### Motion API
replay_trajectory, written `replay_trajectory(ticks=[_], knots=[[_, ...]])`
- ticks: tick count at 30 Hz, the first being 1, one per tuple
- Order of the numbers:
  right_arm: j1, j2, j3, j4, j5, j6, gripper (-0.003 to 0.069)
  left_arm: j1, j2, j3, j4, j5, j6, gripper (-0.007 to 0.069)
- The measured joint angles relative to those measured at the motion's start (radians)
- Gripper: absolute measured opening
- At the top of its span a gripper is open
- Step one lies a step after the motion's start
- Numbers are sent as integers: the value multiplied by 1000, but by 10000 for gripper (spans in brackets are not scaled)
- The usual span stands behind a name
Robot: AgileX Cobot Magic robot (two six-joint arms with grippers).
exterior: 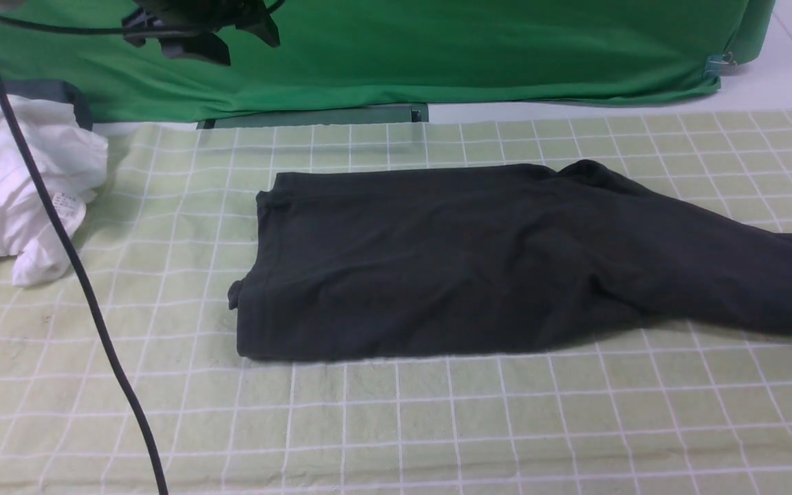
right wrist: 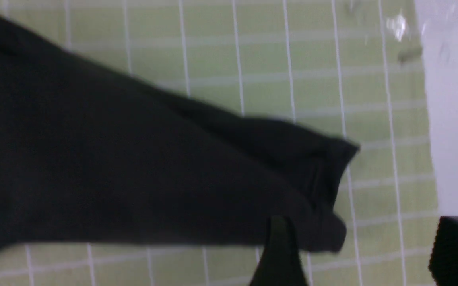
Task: Fold a long-sleeved shirt over a green coffee tablecloth.
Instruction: 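Pull the folded dark garment lengthwise by its ends to straighten it flat on the table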
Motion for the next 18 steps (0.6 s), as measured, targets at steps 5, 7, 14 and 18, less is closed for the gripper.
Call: replay_trajectory(ticks=[5, 7, 14, 18], knots=[[-95, -4, 267, 20, -157, -1, 510, 0, 0, 0, -10, 4, 20, 486], [-120, 21, 355, 35, -258, -1, 529, 0, 0, 0, -10, 6, 25, 486], [-130, 108, 401, 50, -371, -5, 542, 0, 0, 0, -10, 5, 27, 486], [-134, 158, 403, 45, -375, -35, 542, 0, 0, 0, -10, 5, 30, 486]])
